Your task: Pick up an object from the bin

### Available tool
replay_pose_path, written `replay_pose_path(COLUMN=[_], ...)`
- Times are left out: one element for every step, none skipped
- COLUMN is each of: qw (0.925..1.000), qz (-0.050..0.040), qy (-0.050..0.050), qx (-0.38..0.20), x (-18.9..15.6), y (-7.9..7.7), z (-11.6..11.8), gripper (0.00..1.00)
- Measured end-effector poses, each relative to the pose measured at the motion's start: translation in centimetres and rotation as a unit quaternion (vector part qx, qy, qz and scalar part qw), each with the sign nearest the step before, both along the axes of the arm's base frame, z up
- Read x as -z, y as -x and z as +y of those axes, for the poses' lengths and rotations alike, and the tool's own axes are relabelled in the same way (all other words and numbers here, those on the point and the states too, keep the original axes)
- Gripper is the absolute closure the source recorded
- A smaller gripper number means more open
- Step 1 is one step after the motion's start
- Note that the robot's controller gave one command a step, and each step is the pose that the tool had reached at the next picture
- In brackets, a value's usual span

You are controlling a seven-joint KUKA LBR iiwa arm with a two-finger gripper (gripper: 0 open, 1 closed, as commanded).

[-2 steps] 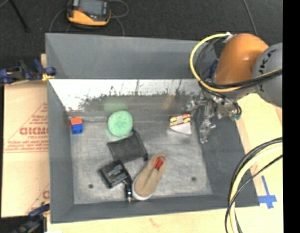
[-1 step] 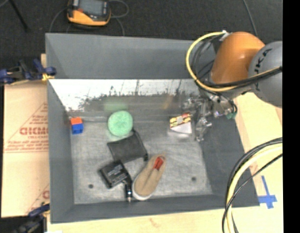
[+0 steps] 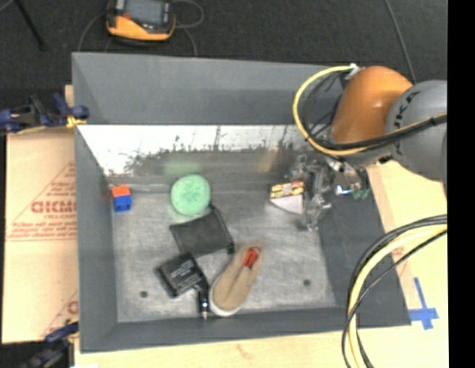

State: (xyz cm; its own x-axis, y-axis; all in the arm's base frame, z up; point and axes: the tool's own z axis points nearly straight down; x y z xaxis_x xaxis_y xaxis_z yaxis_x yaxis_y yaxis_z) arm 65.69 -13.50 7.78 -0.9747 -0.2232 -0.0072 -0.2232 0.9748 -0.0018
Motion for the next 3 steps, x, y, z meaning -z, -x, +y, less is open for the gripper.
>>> replay_pose_path(qw=[0.9996, 0.9996, 0.9996], qz=[-0.0008, -0.0009, -0.0002], qy=[0.002, 0.002, 0.001], qx=[-0.029, -0.029, -0.029], x=[0.39, 0.39, 0.21], y=[0.16, 0.16, 0.22], z=[-0.1, -0.1, -0.08], gripper=[1.0, 1.0, 1.0])
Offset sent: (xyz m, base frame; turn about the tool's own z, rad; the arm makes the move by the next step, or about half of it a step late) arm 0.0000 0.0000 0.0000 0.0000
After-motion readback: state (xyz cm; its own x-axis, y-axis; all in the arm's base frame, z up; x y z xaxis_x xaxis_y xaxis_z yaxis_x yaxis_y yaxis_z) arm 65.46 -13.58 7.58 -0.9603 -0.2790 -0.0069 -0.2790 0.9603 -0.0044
